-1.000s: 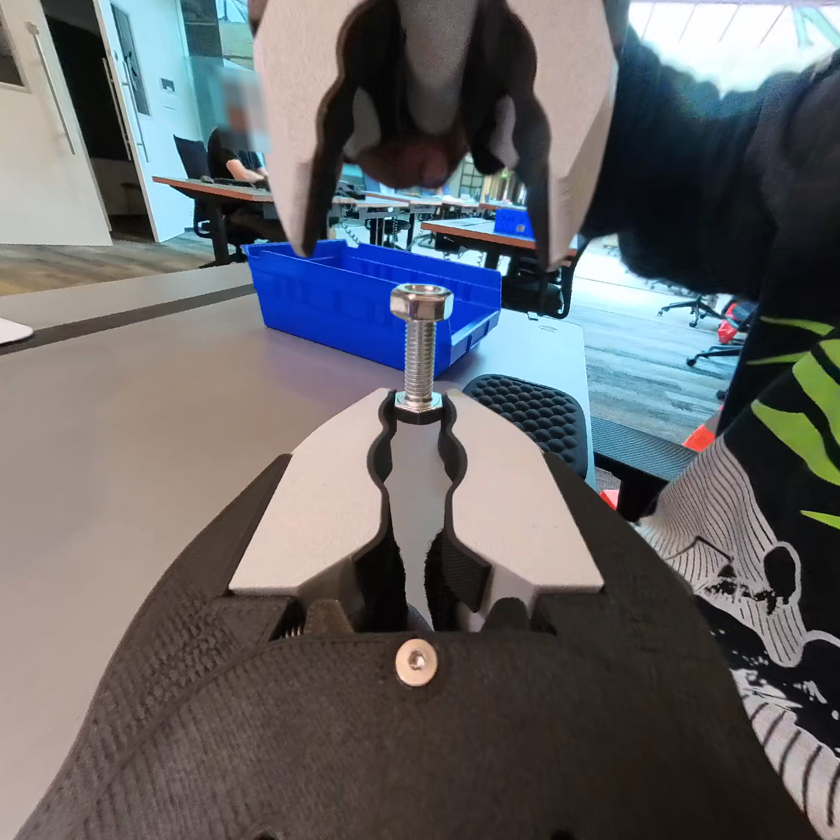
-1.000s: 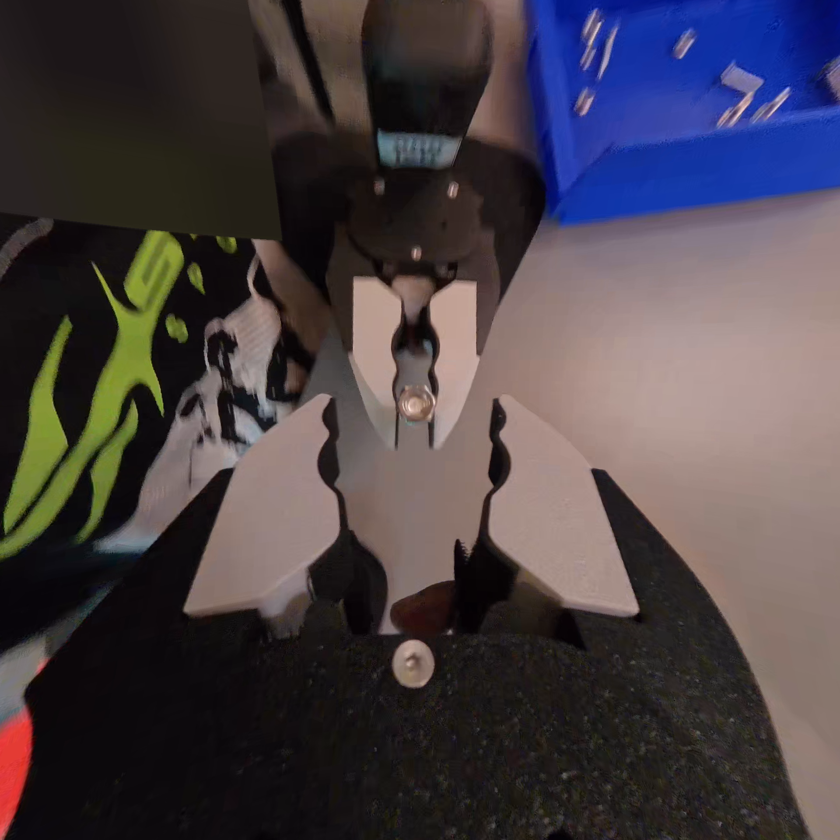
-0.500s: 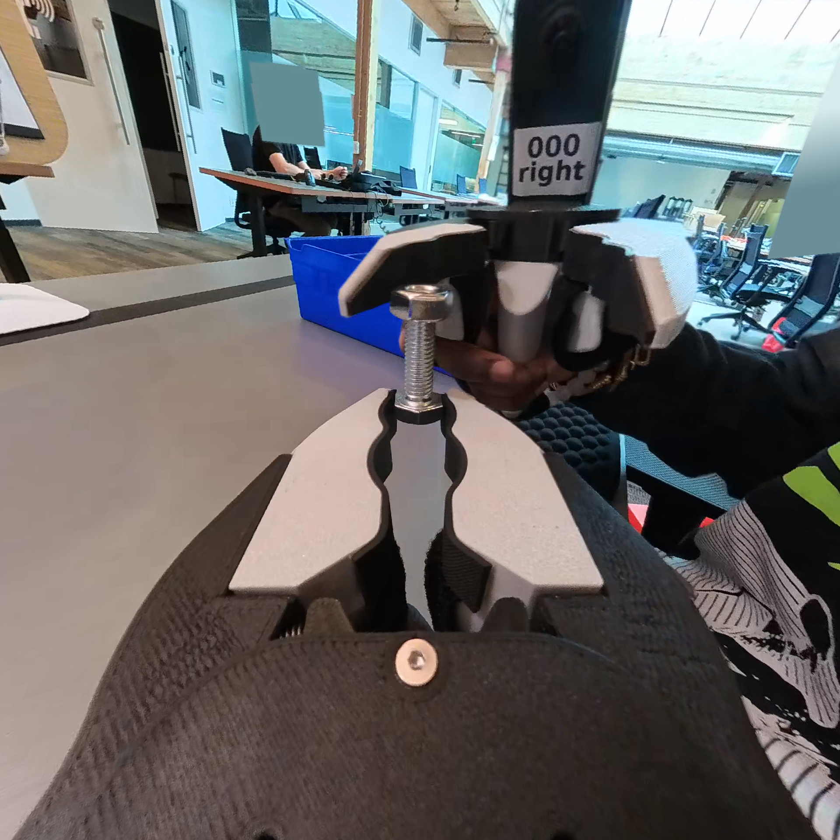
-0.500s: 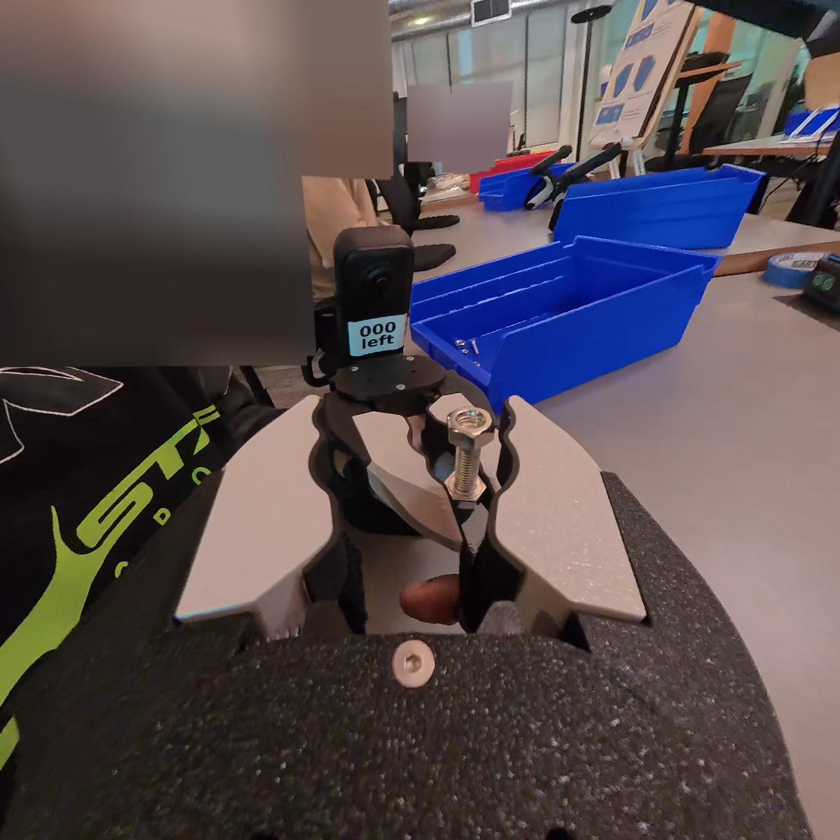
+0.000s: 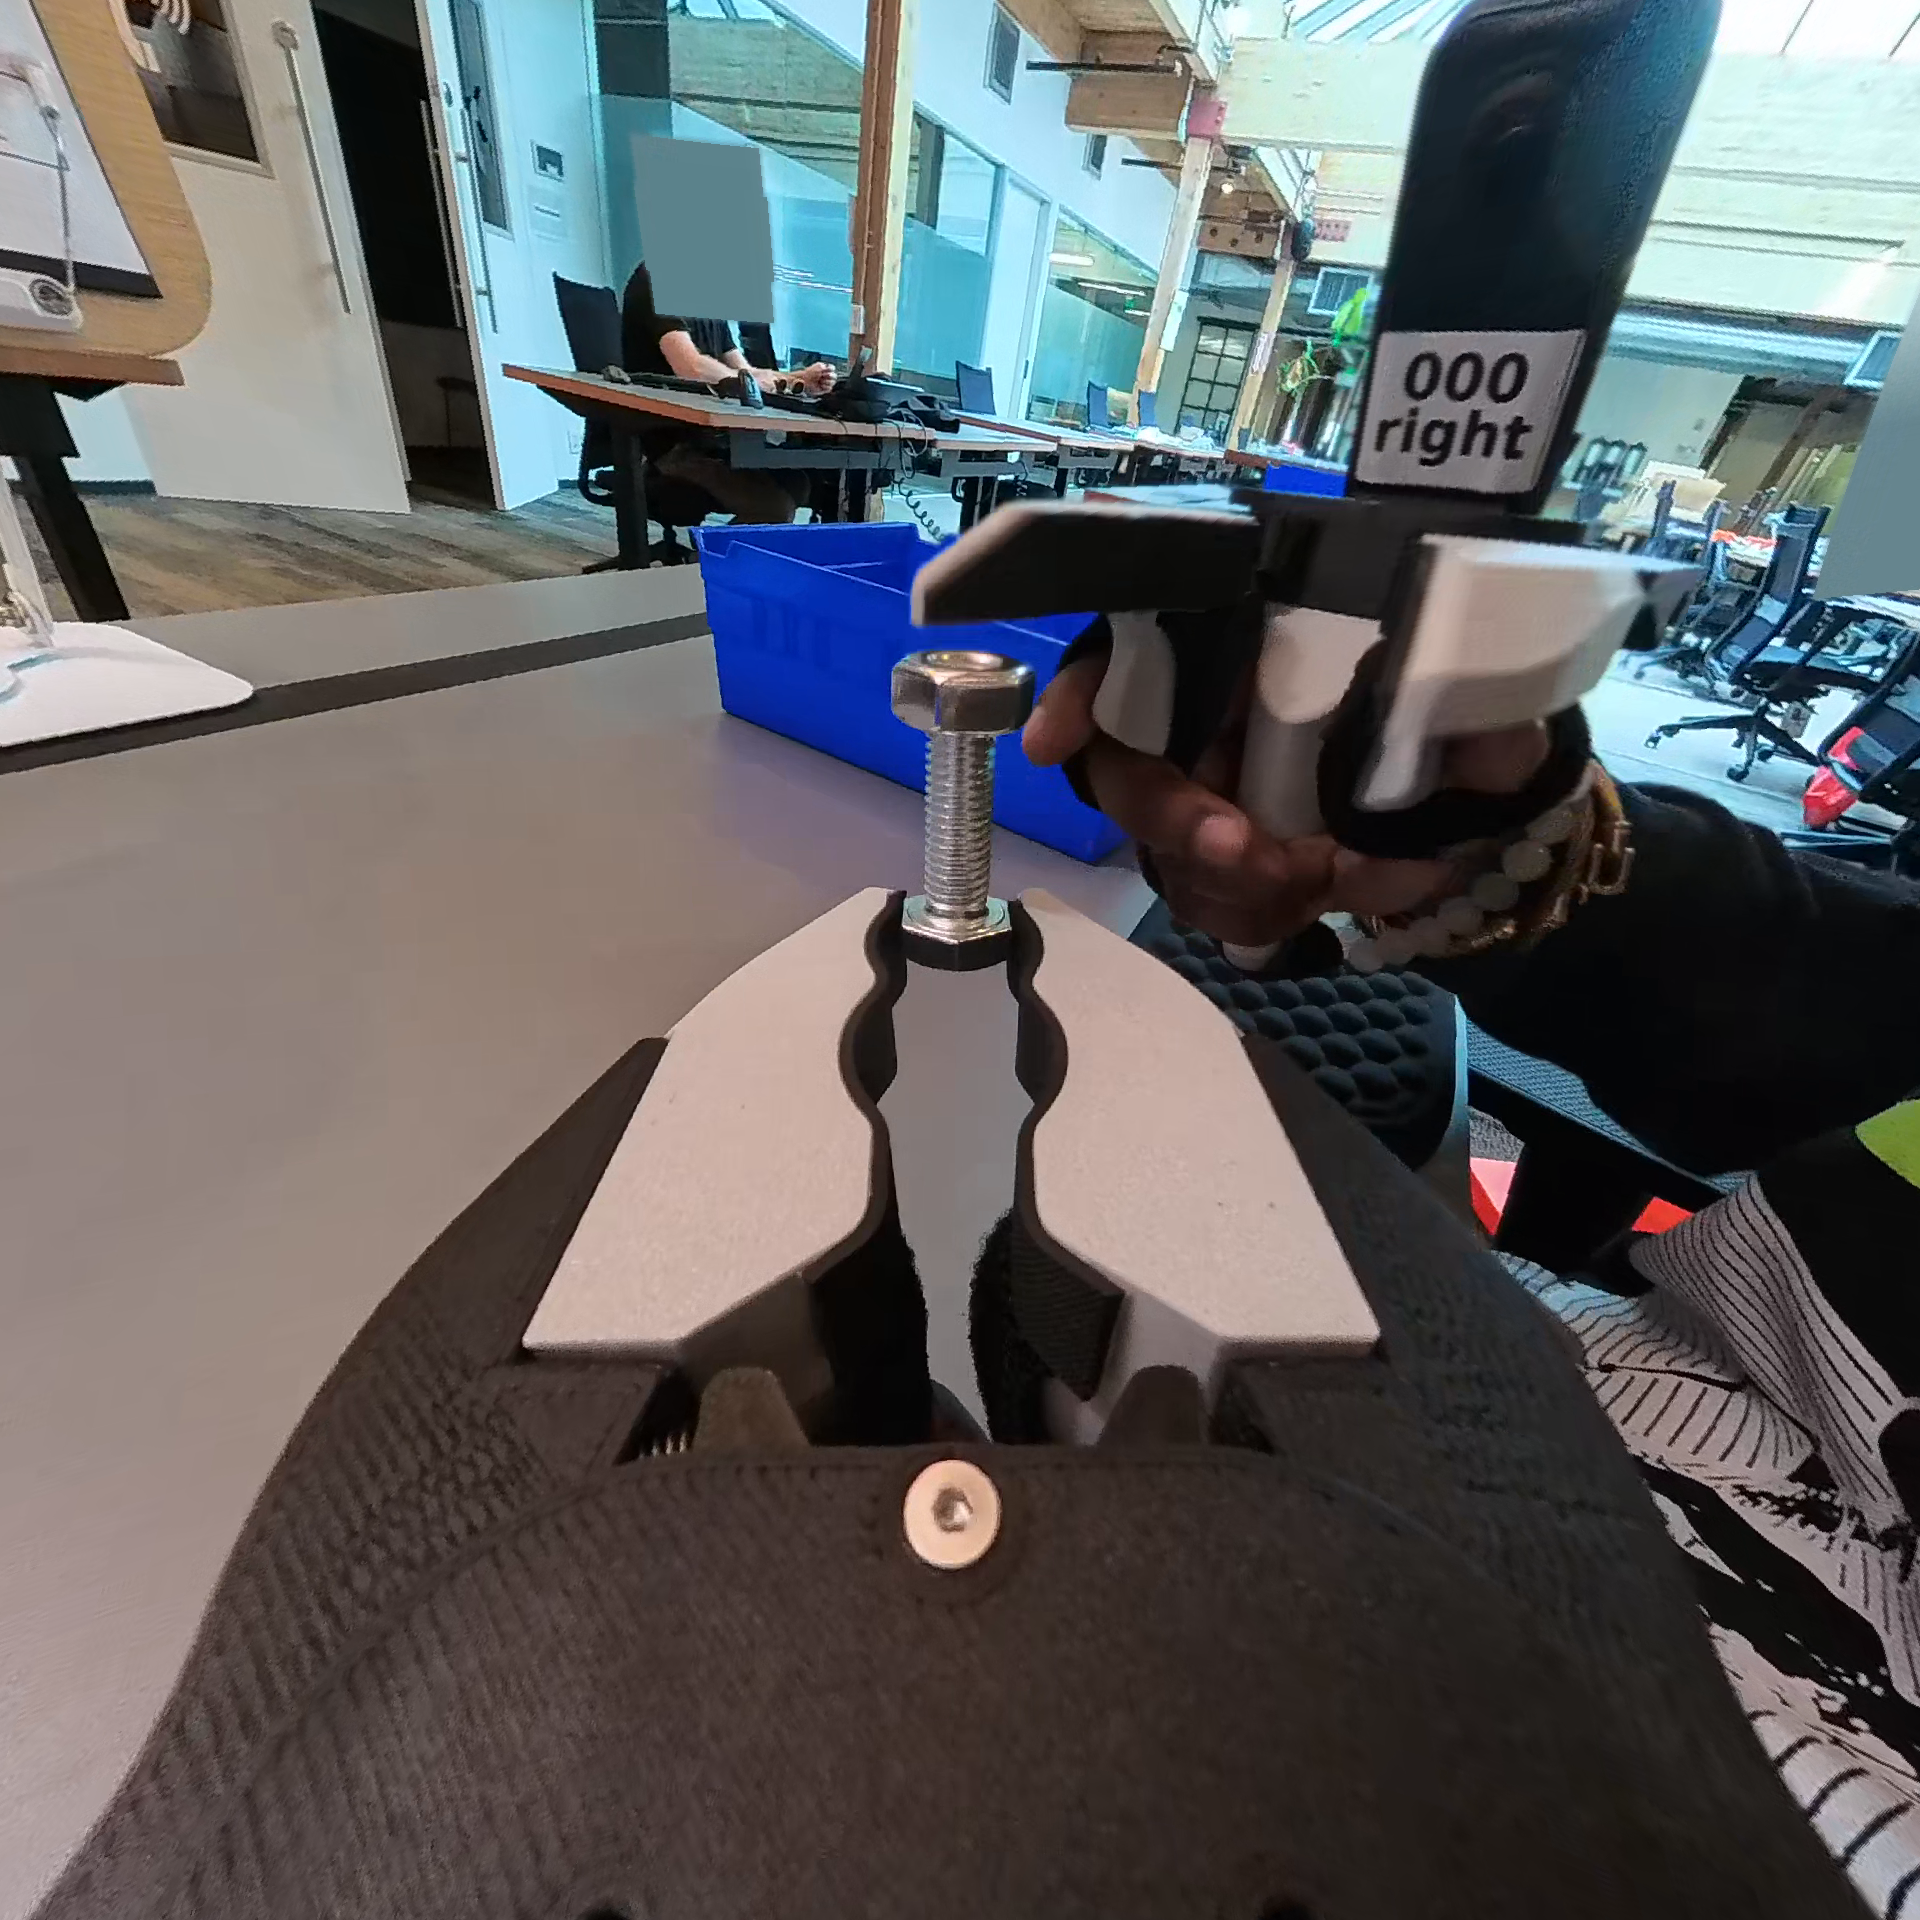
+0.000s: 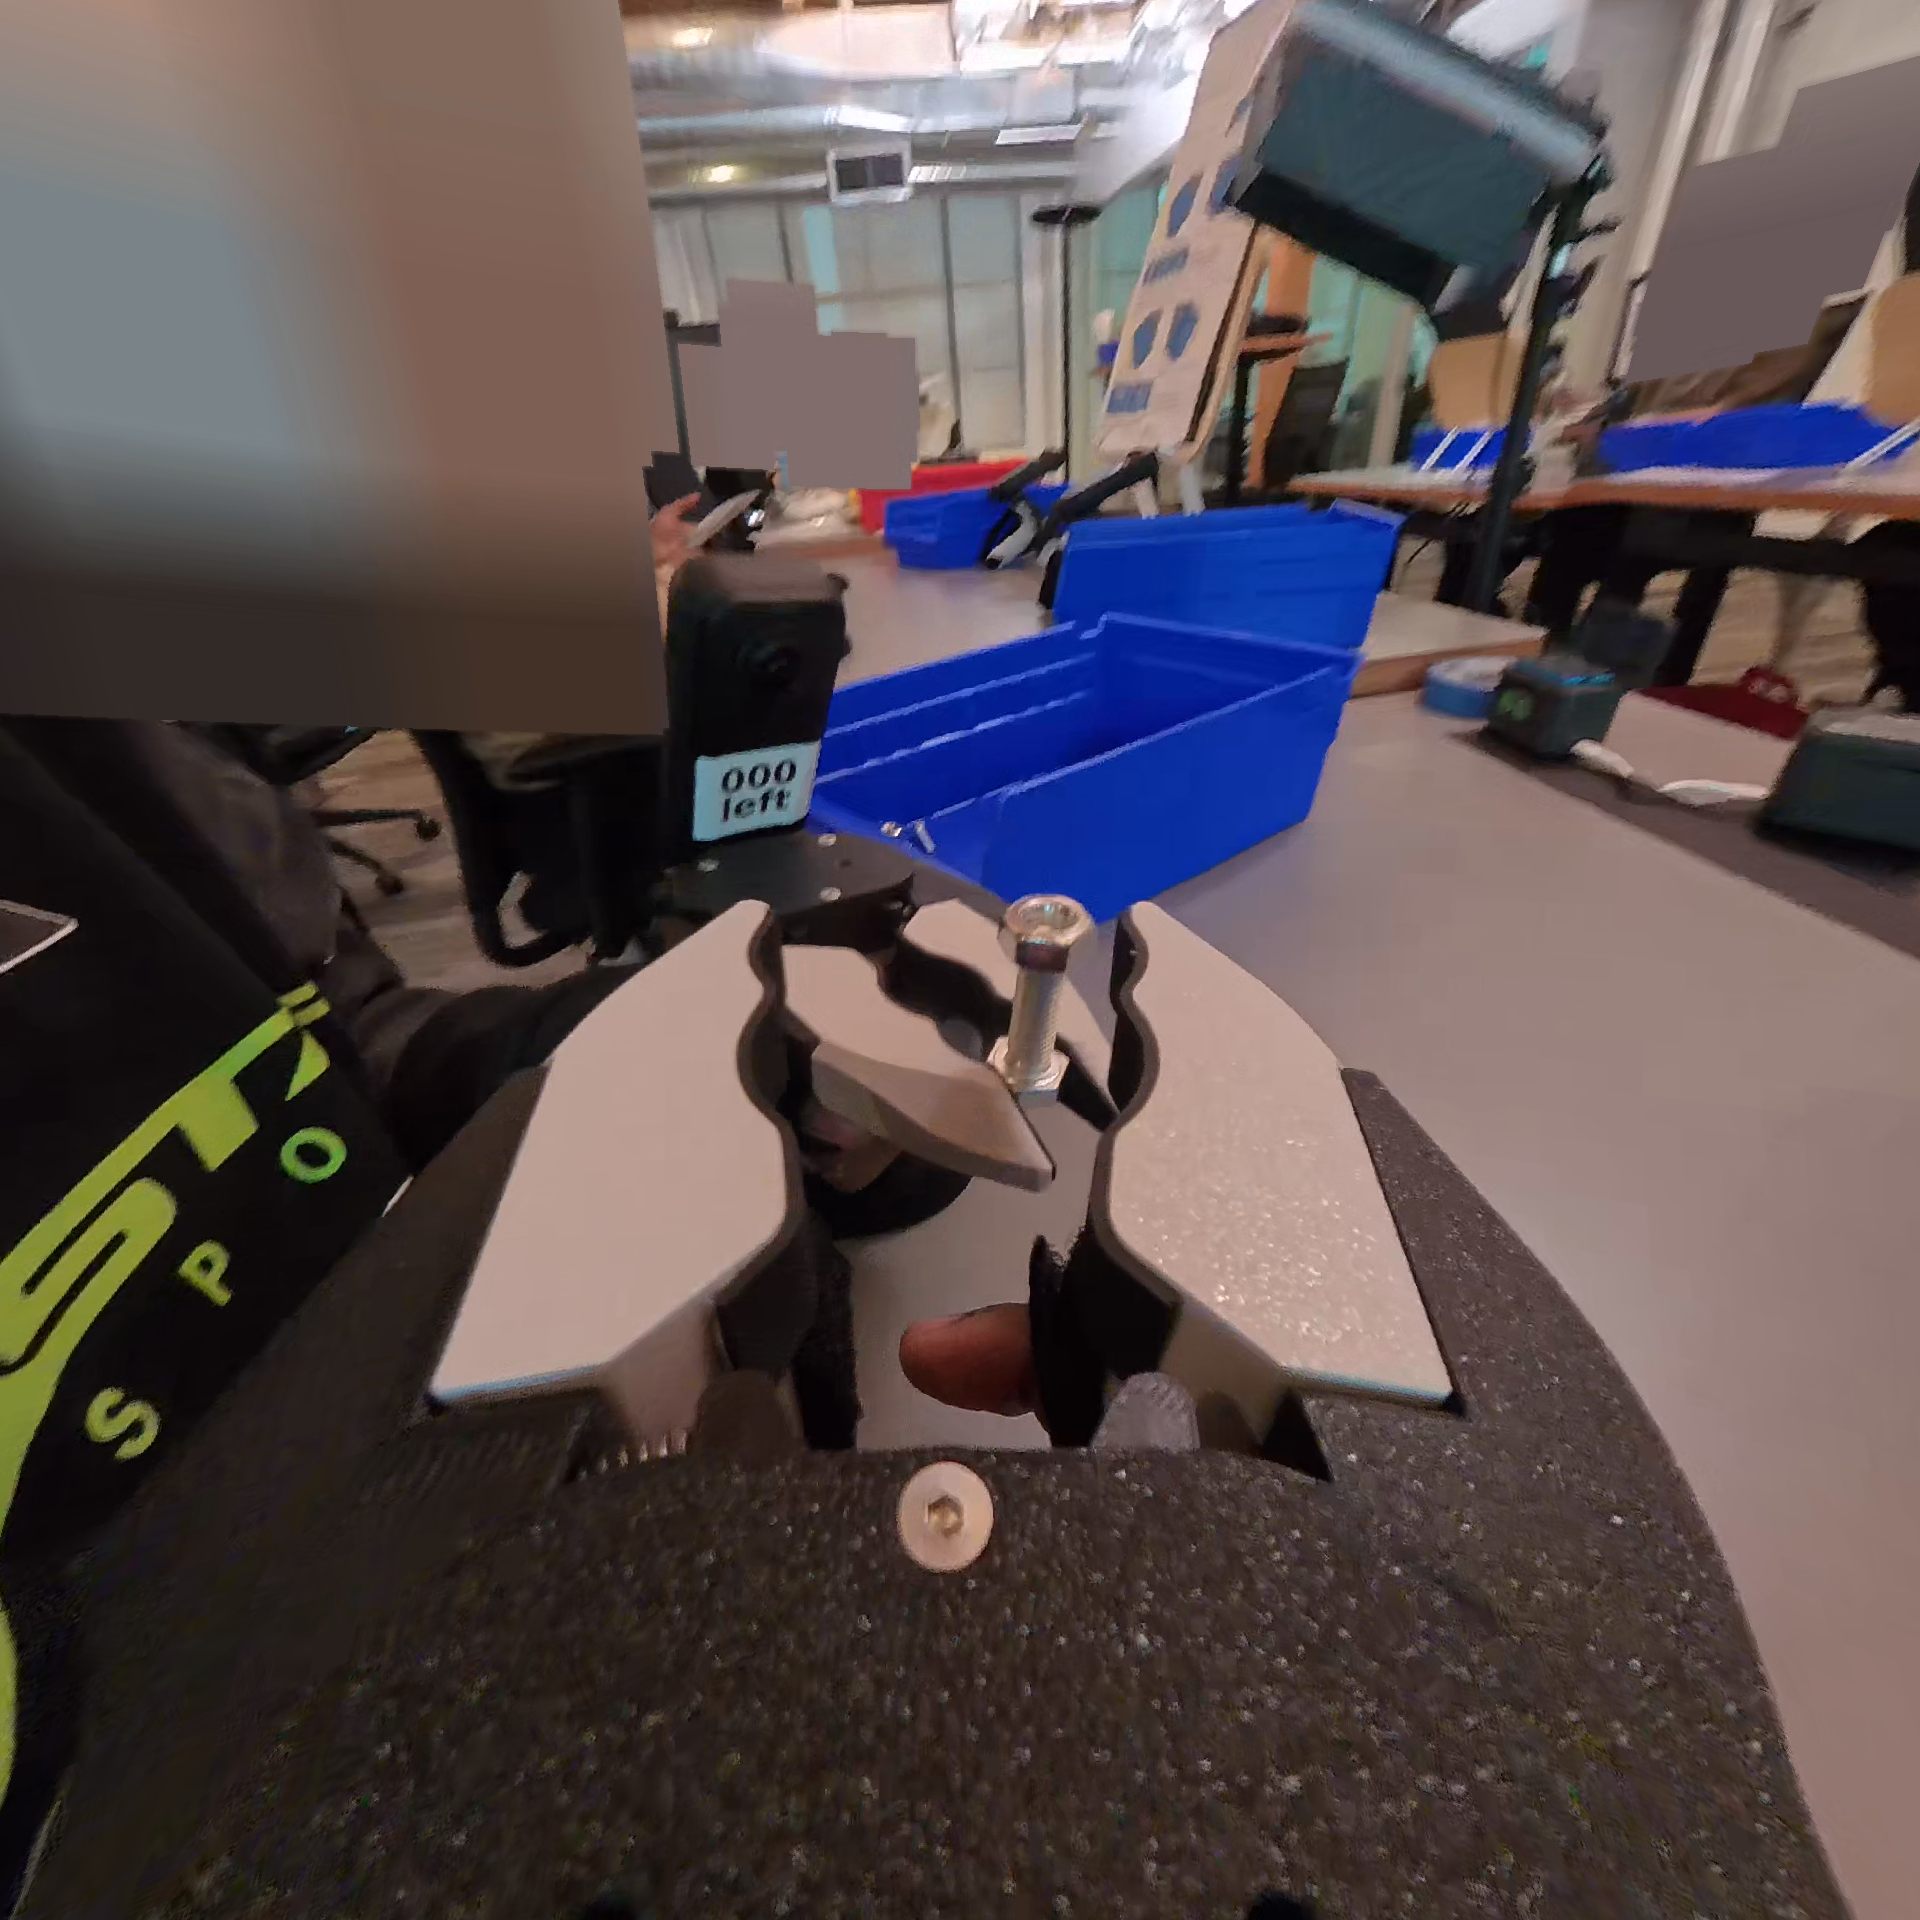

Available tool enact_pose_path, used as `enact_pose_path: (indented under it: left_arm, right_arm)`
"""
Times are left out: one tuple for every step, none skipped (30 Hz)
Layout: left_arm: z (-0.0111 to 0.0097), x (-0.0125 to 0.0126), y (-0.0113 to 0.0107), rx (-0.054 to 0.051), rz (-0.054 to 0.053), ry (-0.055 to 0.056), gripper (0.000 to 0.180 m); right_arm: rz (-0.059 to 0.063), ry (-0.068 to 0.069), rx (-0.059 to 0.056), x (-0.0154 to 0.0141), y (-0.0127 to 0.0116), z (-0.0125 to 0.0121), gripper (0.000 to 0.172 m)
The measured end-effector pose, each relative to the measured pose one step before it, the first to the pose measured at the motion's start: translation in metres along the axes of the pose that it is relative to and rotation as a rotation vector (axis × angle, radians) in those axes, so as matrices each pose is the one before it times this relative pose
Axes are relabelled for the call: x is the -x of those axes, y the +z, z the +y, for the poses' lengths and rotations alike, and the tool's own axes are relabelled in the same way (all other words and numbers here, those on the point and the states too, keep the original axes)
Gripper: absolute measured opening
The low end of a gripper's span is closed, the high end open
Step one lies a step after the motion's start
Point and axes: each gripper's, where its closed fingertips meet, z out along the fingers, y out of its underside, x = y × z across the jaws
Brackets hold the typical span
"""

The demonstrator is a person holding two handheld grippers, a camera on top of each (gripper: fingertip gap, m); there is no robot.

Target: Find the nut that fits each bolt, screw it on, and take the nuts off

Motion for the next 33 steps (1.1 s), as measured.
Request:
enact_pose_path:
  left_arm:
    - [-0.00003,0.00043,-0.00008,-0.0003,-0.0034,0.0001,0.019]
    - [0.00023,-0.00017,0.00024,0.002,-0.0013,0.0031,0.019]
    - [0.00061,-0.00069,0.0005,0.0047,0.0015,0.0056,0.019]
    - [0.00069,-0.0007,0.00049,0.0052,0.0009,0.007,0.019]
    - [0.00057,-0.0009,0.00042,0.0045,0.0031,0.0057,0.019]
    - [0.00021,-0.00071,0.00009,0.0012,0.0035,0.0031,0.019]
    - [-0.0002,-0.00043,-0.00009,-0.0011,0.0021,0.0011,0.019]
    - [-0.00023,-0.0005,-0.00018,-0.0019,0.0045,0.0005,0.019]
    - [0.0,-0.00045,-0.00004,-0.0008,0.0035,0.0002,0.019]
    - [0.00012,-0.00044,0.00005,0.0008,0.0033,0.0009,0.019]
    - [0.00009,-0.00057,0.0002,0.0011,0.0024,0.003,0.019]
    - [-0.00008,-0.00004,0.00024,0.0011,-0.0034,0.0042,0.019]
    - [0.00048,0.00004,0.00029,0.0027,-0.0023,0.0021,0.019]
    - [0.00023,0.00037,0.00018,0.0019,-0.0032,0.0,0.019]
    - [0.00006,0.00056,0.00006,0.0005,-0.0046,-0.0007,0.019]
    - [0.00013,0.00138,0.00011,0.0016,-0.0127,0.0,0.019]
    - [0.00055,0.00166,0.00048,0.0041,-0.0163,0.0019,0.019]
    - [0.00033,0.00155,0.00031,0.0032,-0.0144,0.0017,0.019]
    - [0.00008,0.00188,0.0002,0.0004,-0.0173,0.0002,0.019]
    - [0.00025,0.00122,0.00012,0.0017,-0.0123,0.0014,0.019]
    - [0.0002,0.00153,0.00005,0.0012,-0.0154,0.0017,0.019]
    - [0.00074,0.00127,0.00038,0.0053,-0.0151,0.0048,0.019]
    - [0.00077,0.00057,0.00042,0.0049,-0.0097,0.0063,0.019]
    - [0.00011,-0.00022,0.00019,0.0016,0.0005,0.002,0.019]
    - [-0.00012,-0.00079,0.00004,-0.0008,0.007,-0.0011,0.019]
    - [-0.00014,-0.00081,-0.00012,-0.0012,0.0071,0.0003,0.019]
    - [-0.0005,-0.001,-0.00029,-0.0029,0.0065,0.0027,0.019]
    - [-0.00011,-0.00188,0.00003,-0.0003,0.0134,0.0038,0.019]
    - [0.00033,-0.00209,0.00006,0.0009,0.0157,0.0032,0.019]
    - [0.00001,-0.00088,-0.00018,-0.0002,0.0065,0.0012,0.019]
    - [-0.0004,-0.0012,-0.00019,-0.0033,0.0104,-0.0001,0.019]
    - [-0.00038,-0.00076,-0.00027,-0.0028,0.0085,-0.003,0.019]
    - [-0.00014,0.00012,-0.00026,-0.0016,0.0023,-0.0034,0.019]
  right_arm:
    - [0.0317,-0.0114,-0.0139,-0.00331,0.00101,-0.00251,0.056]
    - [0.0359,-0.0166,0.0054,-0.00422,0.00189,0.00073,0.049]
    - [0.0149,-0.0194,0.012,-0.00178,0.00222,0.00205,0.043]
    - [-0.0015,-0.0114,0.0127,-0.00045,0.00219,0.00235,0.039]
    - [-0.0018,0.0027,0.0144,-0.00148,0.00181,0.00238,0.039]
    - [-0.0148,0.0104,0.0127,-0.00033,0.00103,0.0017,0.039]
    - [-0.0234,0.0154,0.0109,0.00069,0.00034,0.00141,0.035]
    - [-0.0221,0.0168,0.0116,0.00052,0.00015,0.00152,0.03]
    - [-0.0177,0.0126,0.0125,0.00011,0.00008,0.00171,0.029]
    - [-0.0089,0.0058,0.0086,-0.00056,-0.00012,0.00129,0.027]
    - [0.0026,0.0003,-0.0019,-0.00142,-0.0006,0.00001,0.023]
    - [0.0058,-0.004,-0.0051,-0.00119,-0.00052,-0.00011,0.019]
    - [0.0043,-0.001,-0.0022,-0.00013,-0.0001,0.00038,0.02]
    - [0.0113,0.0024,-0.0025,-0.00043,-0.00004,0.00027,0.02]
    - [0.0179,0.0013,-0.0055,-0.00076,0.00006,0.00004,0.02]
    - [0.0278,-0.0026,-0.0053,-0.00147,0.00023,0.00022,0.019]
    - [0.0394,-0.0085,-0.0028,-0.00176,0.00061,0.00042,0.02]
    - [0.0437,-0.0096,-0.0039,-0.00146,0.00096,0.00028,0.019]
    - [0.0503,-0.0054,-0.0052,-0.00177,0.00084,0.00018,0.019]
    - [0.0488,0.0059,-0.0052,-0.00135,0.00082,0.00025,0.019]
    - [0.0503,0.0153,-0.0087,-0.00168,0.00042,0.00023,0.019]
    - [0.0502,0.0214,-0.0092,-0.00179,0.00037,0.0006,0.019]
    - [0.0451,0.0146,-0.0092,-0.00121,-0.00004,0.00059,0.019]
    - [0.0375,0.0015,-0.0108,-0.00069,-0.00046,-0.00004,0.019]
    - [0.0243,-0.0031,-0.0094,0.00006,-0.0007,-0.00033,0.02]
    - [0.0052,-0.0065,-0.0023,0.00078,-0.00061,-0.00029,0.02]
    - [-0.0176,-0.0083,0.0025,0.00155,-0.00081,-0.00068,0.021]
    - [-0.0438,-0.0023,-0.003,0.00301,-0.00113,-0.00217,0.03]
    - [-0.0529,0.0079,-0.0052,0.0026,-0.00132,-0.00297,0.043]
    - [-0.0597,0.0098,0.0065,0.00247,-0.00135,-0.00164,0.05]
    - [-0.0659,0.0085,0.0185,0.00281,-0.00103,0.0003,0.052]
    - [-0.063,0.0091,0.0208,0.00236,-0.00059,0.00131,0.055]
    - [-0.0431,0.0124,0.0159,0.00023,-0.00013,0.00153,0.056]
